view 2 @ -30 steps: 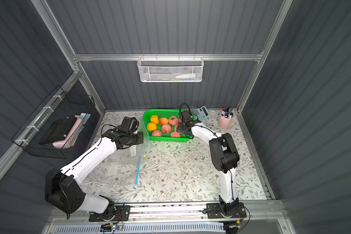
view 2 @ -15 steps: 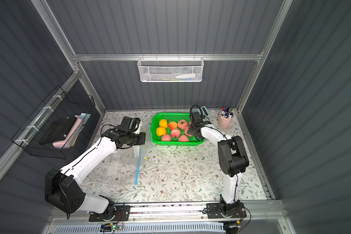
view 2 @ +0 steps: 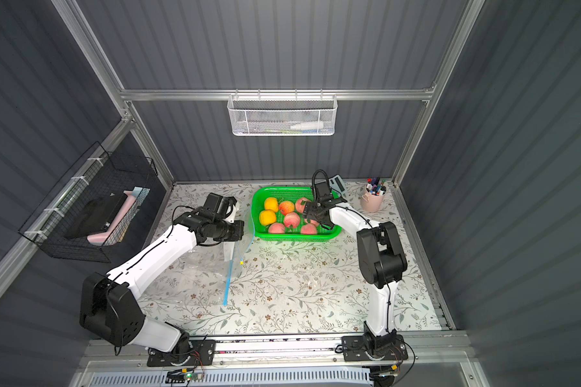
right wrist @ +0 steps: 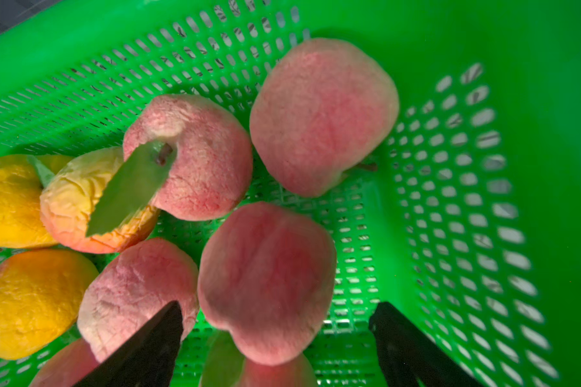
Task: Place the peach in a zip-top bag and seal the zipper
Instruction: Pick up the peach from the basket.
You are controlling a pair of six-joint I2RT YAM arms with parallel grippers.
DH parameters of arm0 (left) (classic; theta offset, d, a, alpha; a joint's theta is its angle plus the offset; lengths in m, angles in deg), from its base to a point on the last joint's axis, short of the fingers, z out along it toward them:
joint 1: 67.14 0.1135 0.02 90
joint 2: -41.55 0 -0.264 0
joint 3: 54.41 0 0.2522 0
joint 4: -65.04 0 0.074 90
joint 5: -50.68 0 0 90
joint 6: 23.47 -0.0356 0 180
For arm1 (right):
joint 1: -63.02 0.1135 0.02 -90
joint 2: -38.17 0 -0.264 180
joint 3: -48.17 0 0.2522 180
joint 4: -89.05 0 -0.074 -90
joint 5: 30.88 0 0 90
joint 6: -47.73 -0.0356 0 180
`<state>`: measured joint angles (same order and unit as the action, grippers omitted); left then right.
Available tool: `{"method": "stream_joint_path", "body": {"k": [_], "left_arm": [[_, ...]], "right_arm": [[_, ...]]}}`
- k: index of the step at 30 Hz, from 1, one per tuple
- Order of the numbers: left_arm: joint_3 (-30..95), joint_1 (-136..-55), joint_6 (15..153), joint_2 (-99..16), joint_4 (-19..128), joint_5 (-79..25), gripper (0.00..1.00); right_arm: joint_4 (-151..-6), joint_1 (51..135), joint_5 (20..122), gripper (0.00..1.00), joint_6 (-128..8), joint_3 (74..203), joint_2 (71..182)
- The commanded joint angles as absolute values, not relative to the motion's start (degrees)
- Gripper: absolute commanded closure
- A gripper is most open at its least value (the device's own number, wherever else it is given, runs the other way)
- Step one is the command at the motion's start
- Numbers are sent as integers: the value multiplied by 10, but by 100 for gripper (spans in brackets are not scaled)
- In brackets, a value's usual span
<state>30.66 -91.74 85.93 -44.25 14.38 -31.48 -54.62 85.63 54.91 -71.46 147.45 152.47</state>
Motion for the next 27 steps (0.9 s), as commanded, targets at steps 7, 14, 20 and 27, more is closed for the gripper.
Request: {"method": "stream_joint_path", "body": {"k": [7, 14, 20, 27], "left_arm": [[320, -915, 857, -449, 150, -301, 100], [326, -915, 868, -448, 155, -293, 100], [332, -915, 873, -444, 158, -288, 100], [341, -915, 878, -447, 162, -279, 100]], "right_arm": [[-518, 858, 560, 27, -711, 1500, 1557], [-576, 859, 579, 42, -699, 1465, 1481], [-688, 860, 714, 42, -685, 1376, 1354], [-841, 918, 846, 42, -739, 1265, 1259]]}}
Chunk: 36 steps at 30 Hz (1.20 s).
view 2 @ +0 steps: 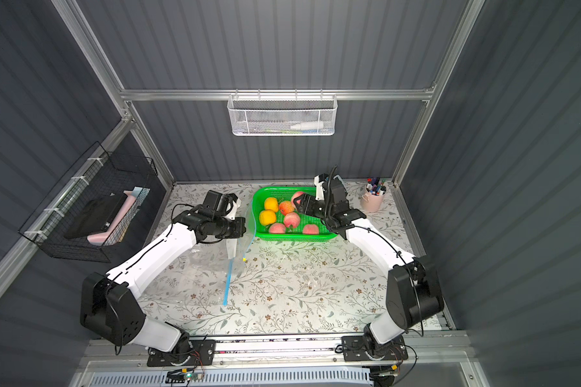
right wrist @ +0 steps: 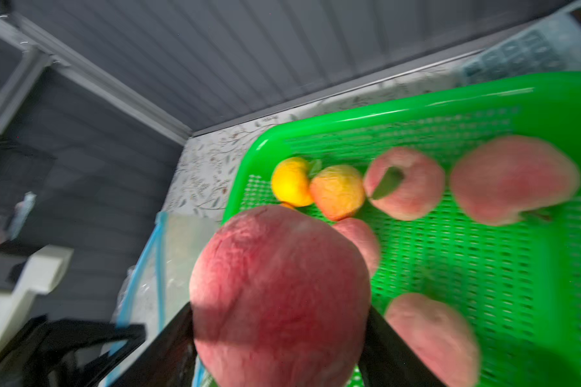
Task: Place the peach in a zip-top bag and seal the zipper
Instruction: Pick up the peach from the basket, then place the peach in the zipper food storage bag.
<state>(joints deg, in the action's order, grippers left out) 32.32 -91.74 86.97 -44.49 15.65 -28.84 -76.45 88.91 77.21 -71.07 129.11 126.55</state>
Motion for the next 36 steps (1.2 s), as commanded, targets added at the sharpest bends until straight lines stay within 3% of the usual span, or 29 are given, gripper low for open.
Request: {"method": "stream_joint_path", "body": {"k": [1, 13, 24, 31, 36], "left_arm": [[342, -915, 878, -446, 164, -278, 100], [344, -915, 893, -441, 170, -290, 100], [344, -915, 899, -413, 177, -297, 100], [369, -915, 888, -406, 145, -309, 100], [383, -915, 885, -402, 133, -314, 100]], "right_arm": [[-858, 933, 853, 42, -750, 1256, 1255], [-1003, 1041, 885, 44, -840, 1248, 1307], [-926, 1050, 850, 47, -817, 1280, 1348], [-814, 1062, 767, 48, -732, 1323, 1354], [-774, 1067, 760, 47, -669, 1338, 1360]]}}
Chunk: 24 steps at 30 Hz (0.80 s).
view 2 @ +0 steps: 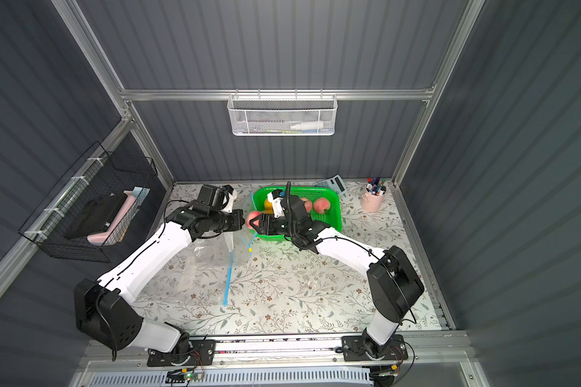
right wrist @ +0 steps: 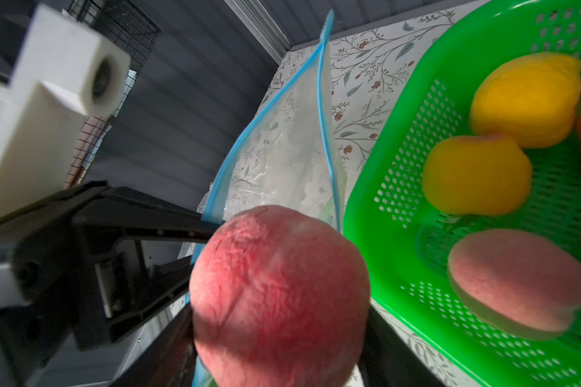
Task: Place the peach in a zip-top bag and seal the zipper
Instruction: Place the peach in the zipper food storage bag.
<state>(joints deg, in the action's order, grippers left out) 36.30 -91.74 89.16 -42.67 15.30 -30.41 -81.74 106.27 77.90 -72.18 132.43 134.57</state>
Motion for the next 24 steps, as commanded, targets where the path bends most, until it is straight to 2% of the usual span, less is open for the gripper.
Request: {"method": "stream_joint_path", "body": {"k": [1, 9, 15, 20, 24], "left_arm": [[384, -915, 884, -402, 132, -313, 100], [385, -915, 871, -394, 133, -289, 100], [374, -915, 865, -384, 141, -285, 100], [367, -915, 865, -387, 150, -280, 100], [363, -915, 869, -386, 153, -283, 100]], "right_arm": [[-770, 1068, 762, 47, -657, 1339, 1360], [-719, 1076, 773, 45, -649, 1395, 1397], [-666, 1077, 717, 42, -797, 1467, 1447], [-677, 1077, 771, 39, -912, 1491, 1468], [-690, 1078, 790, 38, -943, 1496, 1468]]}}
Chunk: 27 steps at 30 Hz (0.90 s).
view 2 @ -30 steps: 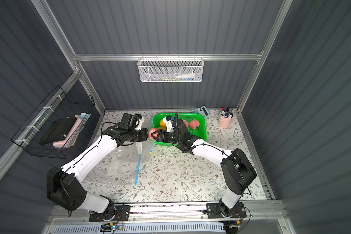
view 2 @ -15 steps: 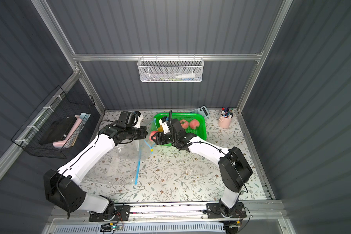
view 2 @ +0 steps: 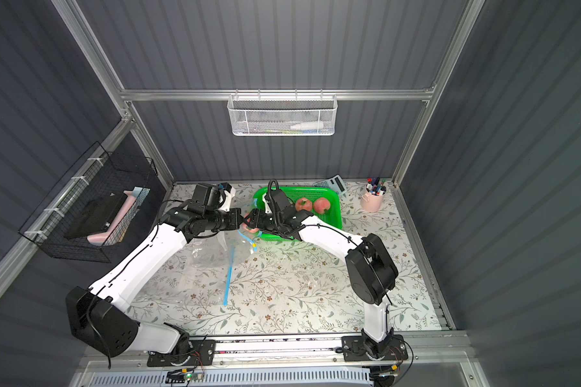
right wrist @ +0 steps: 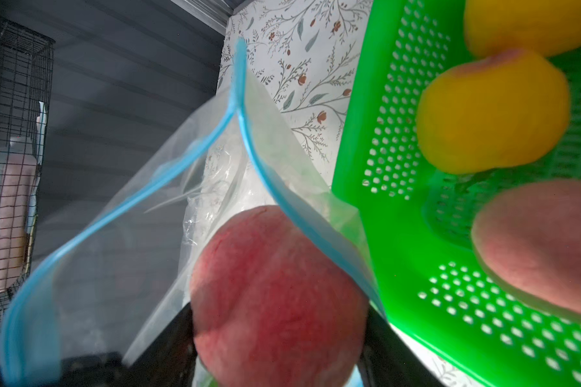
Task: Place the peach in a zip-top bag and seal the zipper
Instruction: Place the peach in the zipper food storage bag, then open the zipper of the food storage bag.
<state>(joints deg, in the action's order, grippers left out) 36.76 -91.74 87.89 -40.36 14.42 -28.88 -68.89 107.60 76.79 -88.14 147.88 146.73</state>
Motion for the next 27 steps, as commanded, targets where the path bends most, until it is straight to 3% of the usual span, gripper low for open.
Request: {"method": "stream_joint_path", "body": {"k": [1, 7, 13, 19, 27], "left_arm": [[363, -915, 870, -386, 152, -286, 100], [357, -914, 881, -373, 145, -328, 100], [348, -914, 881, -368, 141, -345, 100], [352, -912, 881, -366, 140, -347, 100], [367, -911, 875, -352, 121, -349, 100]], "right_arm": [[-687, 1078, 787, 37, -938, 1496, 1466], [-694, 1073, 773, 22, -904, 1473, 1433], [-720, 1065, 790, 14, -851, 1459, 1388], [-745, 1052, 820, 14, -843, 1432, 1368], [-695, 1052, 710, 21, -790, 1416, 1363]]}}
